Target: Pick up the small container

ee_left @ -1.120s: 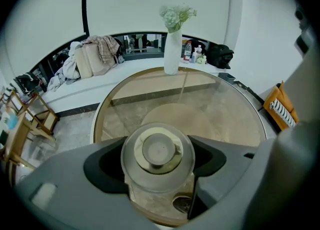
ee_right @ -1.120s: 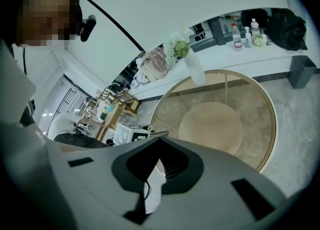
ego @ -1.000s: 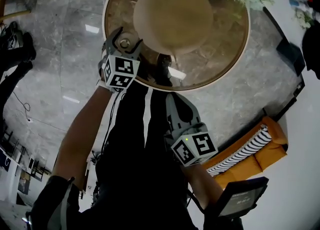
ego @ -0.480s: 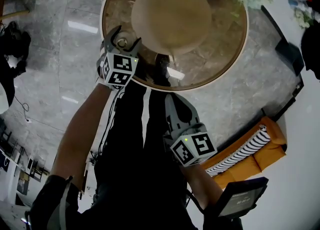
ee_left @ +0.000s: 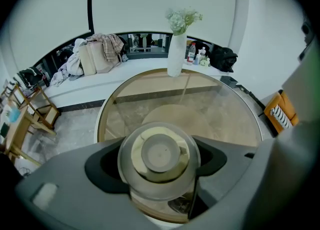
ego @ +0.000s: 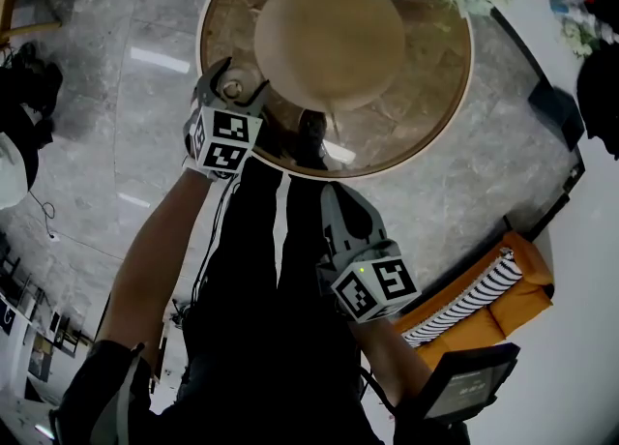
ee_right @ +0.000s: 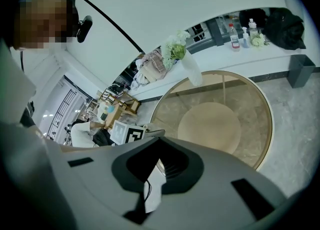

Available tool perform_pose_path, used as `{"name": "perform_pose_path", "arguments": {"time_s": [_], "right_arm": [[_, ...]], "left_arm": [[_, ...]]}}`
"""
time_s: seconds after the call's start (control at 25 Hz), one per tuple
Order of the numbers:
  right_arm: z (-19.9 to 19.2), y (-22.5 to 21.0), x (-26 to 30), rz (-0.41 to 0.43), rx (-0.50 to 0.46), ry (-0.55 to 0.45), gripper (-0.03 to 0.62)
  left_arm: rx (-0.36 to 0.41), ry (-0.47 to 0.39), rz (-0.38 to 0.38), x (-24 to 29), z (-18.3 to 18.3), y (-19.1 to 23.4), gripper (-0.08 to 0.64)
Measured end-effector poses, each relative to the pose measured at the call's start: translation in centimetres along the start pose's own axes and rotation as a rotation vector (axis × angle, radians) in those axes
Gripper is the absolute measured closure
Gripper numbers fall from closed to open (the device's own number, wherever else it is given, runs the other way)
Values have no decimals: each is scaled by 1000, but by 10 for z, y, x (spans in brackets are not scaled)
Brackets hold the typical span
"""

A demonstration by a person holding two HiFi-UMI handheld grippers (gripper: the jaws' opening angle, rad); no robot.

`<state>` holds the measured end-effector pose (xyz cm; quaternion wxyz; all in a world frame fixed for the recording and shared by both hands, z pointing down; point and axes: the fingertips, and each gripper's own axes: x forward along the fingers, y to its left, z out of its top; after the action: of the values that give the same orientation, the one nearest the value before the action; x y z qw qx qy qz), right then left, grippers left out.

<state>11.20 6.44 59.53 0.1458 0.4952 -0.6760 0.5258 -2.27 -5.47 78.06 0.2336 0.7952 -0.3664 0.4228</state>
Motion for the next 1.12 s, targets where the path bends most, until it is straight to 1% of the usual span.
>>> {"name": "perform_pose_path", "arguments": {"time_s": [0.08,0.2,0.32,0.56,0.72,0.88,1.0,1.12], "right_arm": [[1,6,-2,9,-5,-3,594],[7,18,-7,24,-16,-12,594],[17,33,-14,41,-37,-28,594],[41,63,-36,67,-96,-58,594],[53,90,-53,96,-133,-86,594],[62,114,-72,122,-167,-108,594],[74,126,-81,145,-196,-137,594],[79,133,-98,162,-209,-151,594]], "left_arm": [[-56,-6,-22,-12,3,-2,225],[-176,1,-42,-35,8,0,225],[-234,-26,-40,-62,18,2,225],[-296,-96,-65,-125,47,-7,225],[-362,-132,-94,-176,60,-14,225],[-364,-172,-114,-230,75,-25,225],[-361,-216,-131,-261,92,-29,225],[-403,-239,-157,-291,101,-43,225]]}}
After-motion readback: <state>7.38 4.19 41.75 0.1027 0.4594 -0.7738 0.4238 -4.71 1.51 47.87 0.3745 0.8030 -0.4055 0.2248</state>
